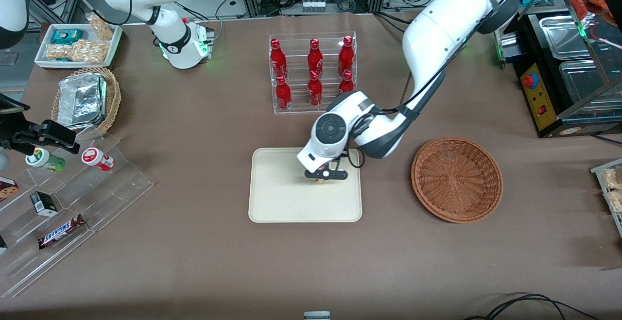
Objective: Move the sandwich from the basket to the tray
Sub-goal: 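Carry the sandwich over the cream tray and lower it onto it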
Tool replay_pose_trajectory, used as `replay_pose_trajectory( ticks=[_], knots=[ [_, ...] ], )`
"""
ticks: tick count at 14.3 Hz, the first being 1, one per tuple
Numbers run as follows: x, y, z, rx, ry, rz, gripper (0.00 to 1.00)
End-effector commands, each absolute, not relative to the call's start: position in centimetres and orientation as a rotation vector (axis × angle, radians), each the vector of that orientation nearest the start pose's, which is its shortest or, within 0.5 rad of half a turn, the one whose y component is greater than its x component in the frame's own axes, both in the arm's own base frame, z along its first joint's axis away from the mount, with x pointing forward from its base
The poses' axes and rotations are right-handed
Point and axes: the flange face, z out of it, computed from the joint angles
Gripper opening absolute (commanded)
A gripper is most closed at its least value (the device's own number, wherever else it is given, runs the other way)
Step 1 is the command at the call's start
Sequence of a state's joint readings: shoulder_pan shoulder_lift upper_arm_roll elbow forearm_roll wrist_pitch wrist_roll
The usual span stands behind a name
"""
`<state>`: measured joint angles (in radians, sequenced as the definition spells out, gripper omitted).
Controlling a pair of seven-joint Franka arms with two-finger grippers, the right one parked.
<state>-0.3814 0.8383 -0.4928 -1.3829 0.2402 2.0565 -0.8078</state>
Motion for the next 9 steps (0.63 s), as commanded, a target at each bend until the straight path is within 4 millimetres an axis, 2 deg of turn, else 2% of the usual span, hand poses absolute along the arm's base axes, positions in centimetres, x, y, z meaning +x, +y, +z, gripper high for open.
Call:
replay_pose_trajectory(
  ticks=[1, 4, 8, 9],
  knots=[
    [54.7, -51.3, 24.0, -3.200, 0.036, 0.201, 0.19],
    [54.9, -52.5, 21.7, -3.182, 0.037, 0.170, 0.22],
    [55.5, -52.5, 22.3, -3.209, 0.010, 0.143, 0.24],
    [55.8, -52.8, 22.1, -3.248, -0.007, 0.115, 0.38]
  ],
)
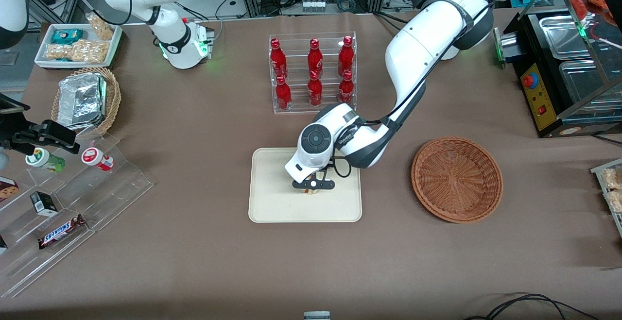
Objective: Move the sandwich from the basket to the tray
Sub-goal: 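Carry the sandwich over the cream tray and lower it onto it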
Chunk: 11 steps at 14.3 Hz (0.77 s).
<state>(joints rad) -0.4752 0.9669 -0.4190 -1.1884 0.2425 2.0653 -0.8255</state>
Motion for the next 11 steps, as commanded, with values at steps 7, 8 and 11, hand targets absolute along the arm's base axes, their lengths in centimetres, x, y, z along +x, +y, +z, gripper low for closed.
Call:
replay_pose_trajectory(
  ticks=[7, 8, 11],
  knots=[
    [56.2, -52.5, 23.0, -3.221, -0.266, 0.093, 1.00],
    [56.5, -52.3, 24.4, -3.214, -0.274, 0.086, 1.00],
    [57.4, -50.2, 30.4, -3.171, -0.301, 0.089, 1.00]
  ],
)
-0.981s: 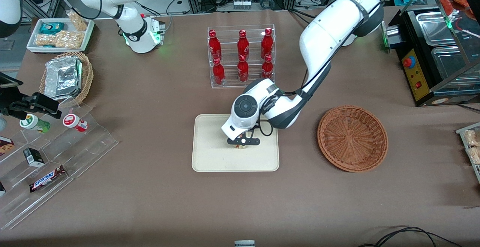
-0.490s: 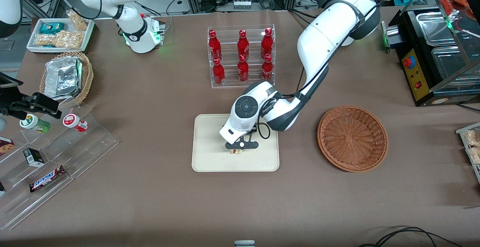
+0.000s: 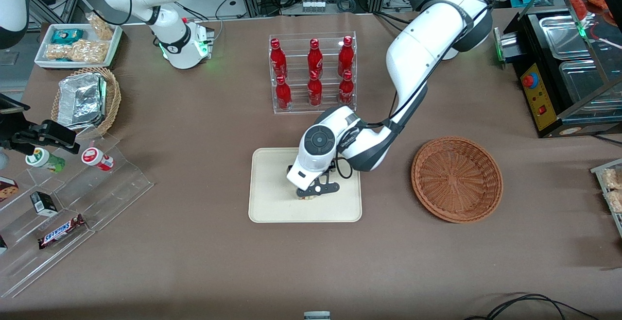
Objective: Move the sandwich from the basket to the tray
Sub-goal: 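Carry the sandwich over the cream tray and lower it onto it, then open the left gripper and raise it away from the tray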
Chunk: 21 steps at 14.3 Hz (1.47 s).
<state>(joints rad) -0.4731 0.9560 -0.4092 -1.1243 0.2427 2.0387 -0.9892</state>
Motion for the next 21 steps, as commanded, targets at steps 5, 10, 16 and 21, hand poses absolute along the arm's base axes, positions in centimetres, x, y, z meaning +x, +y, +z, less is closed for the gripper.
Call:
replay_pose_trajectory(
  ticks=[5, 10, 16, 21],
  knots=[
    [59.8, -40.6, 44.2, -3.204, -0.315, 0.237, 1.00],
    [57.6, -28.2, 50.3, -3.131, -0.286, 0.382, 1.00],
    [54.9, -13.8, 53.5, -3.056, -0.269, 0.434, 1.00],
    [54.2, -7.8, 56.8, -3.011, -0.283, 0.424, 1.00]
  ],
)
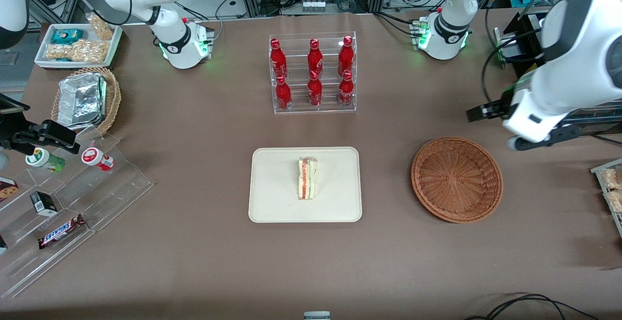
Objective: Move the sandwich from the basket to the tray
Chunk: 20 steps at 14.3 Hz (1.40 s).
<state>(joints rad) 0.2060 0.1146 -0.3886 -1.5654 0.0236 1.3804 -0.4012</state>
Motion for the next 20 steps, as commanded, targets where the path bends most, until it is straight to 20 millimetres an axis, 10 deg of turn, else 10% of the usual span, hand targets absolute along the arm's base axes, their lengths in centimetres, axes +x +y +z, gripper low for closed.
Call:
replay_pose_trajectory(
  ticks=[1, 11, 20],
  knots=[
    [54.3, -6.5, 57.9, -3.025, -0.246, 0.425, 1.00],
    [53.7, -3.7, 64.8, -3.087, -0.130, 0.232, 1.00],
    [50.8, -4.1, 63.2, -3.072, -0.137, 0.233, 1.00]
  ],
)
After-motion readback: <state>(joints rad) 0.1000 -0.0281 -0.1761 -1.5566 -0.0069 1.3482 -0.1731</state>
